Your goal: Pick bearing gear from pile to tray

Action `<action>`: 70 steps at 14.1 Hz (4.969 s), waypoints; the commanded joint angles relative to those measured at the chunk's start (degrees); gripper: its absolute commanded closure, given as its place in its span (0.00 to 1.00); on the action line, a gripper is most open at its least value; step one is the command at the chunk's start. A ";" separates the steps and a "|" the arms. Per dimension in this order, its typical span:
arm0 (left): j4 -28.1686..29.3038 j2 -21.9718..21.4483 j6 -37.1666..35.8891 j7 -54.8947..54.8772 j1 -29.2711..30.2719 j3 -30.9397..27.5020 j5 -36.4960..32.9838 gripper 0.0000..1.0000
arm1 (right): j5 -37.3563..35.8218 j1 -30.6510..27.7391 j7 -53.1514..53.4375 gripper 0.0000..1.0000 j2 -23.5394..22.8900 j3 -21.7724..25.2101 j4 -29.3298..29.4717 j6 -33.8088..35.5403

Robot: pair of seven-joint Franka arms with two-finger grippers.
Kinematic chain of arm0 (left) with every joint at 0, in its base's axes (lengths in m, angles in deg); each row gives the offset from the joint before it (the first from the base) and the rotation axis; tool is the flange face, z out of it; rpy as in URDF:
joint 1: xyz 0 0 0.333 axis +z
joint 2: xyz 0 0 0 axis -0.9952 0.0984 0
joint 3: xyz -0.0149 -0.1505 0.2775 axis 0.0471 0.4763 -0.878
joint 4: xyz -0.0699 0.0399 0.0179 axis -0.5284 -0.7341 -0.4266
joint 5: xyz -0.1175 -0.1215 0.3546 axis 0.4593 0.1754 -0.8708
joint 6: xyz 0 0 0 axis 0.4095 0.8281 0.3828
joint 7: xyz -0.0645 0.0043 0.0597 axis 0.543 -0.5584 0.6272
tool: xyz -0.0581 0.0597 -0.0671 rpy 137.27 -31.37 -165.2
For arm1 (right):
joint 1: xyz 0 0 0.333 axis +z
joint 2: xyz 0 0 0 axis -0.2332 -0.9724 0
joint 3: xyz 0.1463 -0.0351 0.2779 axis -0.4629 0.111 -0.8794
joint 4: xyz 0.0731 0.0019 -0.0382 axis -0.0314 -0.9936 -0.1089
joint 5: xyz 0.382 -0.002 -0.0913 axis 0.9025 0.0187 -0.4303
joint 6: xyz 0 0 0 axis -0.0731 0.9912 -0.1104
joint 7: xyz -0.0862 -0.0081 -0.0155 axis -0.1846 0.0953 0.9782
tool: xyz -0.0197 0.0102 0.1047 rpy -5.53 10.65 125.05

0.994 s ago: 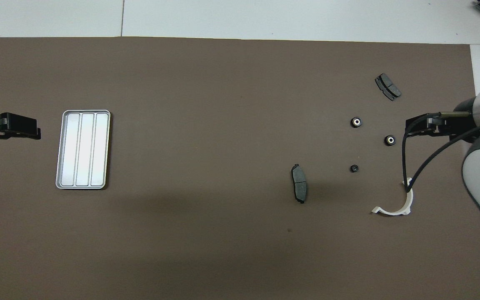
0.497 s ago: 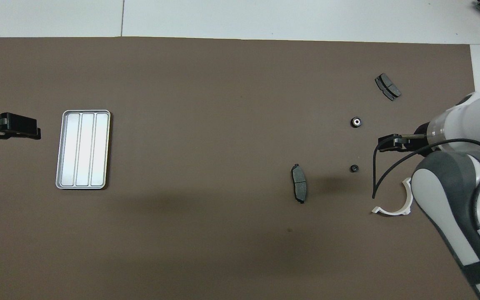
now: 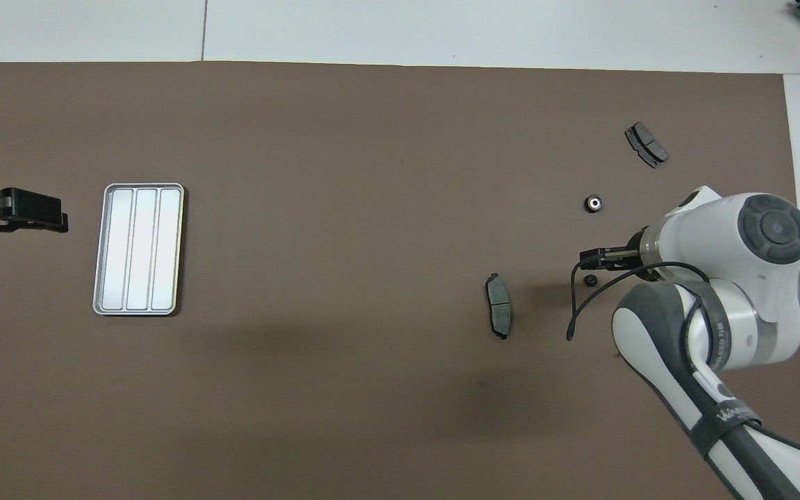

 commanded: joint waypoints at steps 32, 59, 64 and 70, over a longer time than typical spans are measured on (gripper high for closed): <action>1.75 -1.82 -0.14 0.05 0.37 0.13 -1.03 0.00 | 1.45 10.10 15.97 1.00 -1.47 -0.71 -1.19 -7.86; 1.75 -2.00 -0.58 0.05 0.37 0.13 -1.03 0.00 | -1.97 35.34 53.44 0.00 -27.13 -0.36 30.72 -4.70; 1.83 -2.09 -0.84 0.31 -0.60 0.56 -1.03 0.00 | -2.24 28.24 46.17 0.00 -19.94 -0.10 25.64 -4.26; 9.02 -4.37 8.90 1.80 -9.55 0.92 -0.68 0.00 | -1.45 16.73 29.13 0.00 -9.39 -0.19 15.26 -1.90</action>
